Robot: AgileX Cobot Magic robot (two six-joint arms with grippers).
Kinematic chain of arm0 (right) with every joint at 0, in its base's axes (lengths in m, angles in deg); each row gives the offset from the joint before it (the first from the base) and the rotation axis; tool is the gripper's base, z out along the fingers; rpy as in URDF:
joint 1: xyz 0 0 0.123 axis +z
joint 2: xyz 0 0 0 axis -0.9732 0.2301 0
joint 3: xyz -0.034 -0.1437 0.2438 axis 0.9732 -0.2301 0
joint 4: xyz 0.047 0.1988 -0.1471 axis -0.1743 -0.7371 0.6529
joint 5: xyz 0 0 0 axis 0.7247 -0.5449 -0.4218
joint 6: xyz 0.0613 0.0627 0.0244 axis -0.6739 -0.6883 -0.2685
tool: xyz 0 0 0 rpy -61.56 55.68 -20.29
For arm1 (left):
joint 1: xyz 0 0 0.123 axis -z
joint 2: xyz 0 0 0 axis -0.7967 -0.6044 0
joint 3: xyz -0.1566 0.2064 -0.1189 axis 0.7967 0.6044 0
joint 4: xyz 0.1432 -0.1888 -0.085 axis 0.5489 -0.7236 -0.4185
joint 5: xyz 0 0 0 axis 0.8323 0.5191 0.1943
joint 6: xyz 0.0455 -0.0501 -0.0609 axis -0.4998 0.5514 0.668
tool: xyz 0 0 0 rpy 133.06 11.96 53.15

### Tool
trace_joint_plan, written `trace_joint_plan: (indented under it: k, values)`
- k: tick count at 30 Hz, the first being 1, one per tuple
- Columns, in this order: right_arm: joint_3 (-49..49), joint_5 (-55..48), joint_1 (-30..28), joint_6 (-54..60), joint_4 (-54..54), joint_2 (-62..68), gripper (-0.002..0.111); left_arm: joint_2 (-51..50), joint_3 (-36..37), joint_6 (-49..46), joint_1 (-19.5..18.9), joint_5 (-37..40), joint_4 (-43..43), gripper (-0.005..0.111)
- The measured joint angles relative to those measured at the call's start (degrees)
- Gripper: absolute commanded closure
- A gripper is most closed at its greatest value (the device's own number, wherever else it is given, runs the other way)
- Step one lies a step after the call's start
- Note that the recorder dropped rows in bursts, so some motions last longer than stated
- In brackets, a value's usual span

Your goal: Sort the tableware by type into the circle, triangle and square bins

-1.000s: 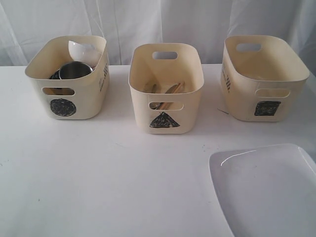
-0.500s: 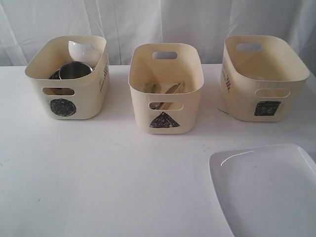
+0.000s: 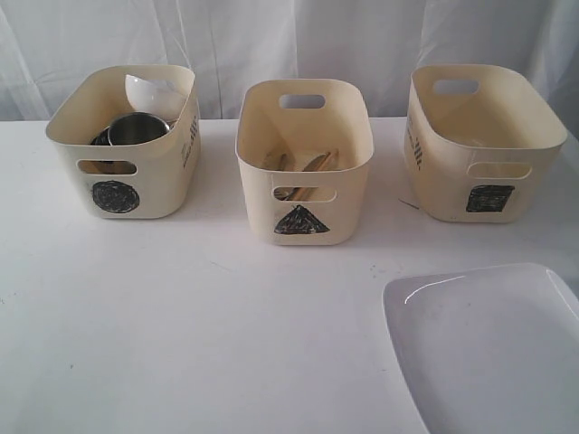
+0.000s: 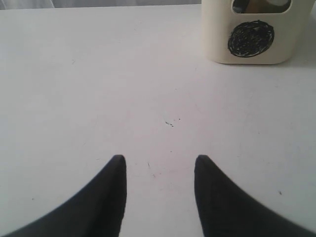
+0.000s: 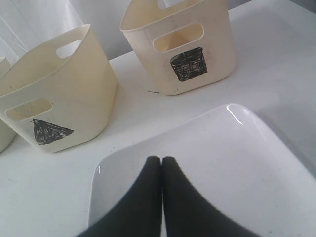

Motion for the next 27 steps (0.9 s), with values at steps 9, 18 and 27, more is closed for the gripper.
trace_joint_plan:
  k: [9,18,27]
  values:
    - [0.0,0.0,0.0,0.0,0.0,0.0,0.108,0.0,0.0,0.0,0.0,0.0,0.0,0.058]
    - [0.0,0.0,0.0,0.0,0.0,0.0,0.108,0.0,0.0,0.0,0.0,0.0,0.0,0.058]
    - [4.7,30.9,0.0,16.6,0.5,0.0,0.108,0.0,0.0,0.0,0.0,0.0,0.0,0.058]
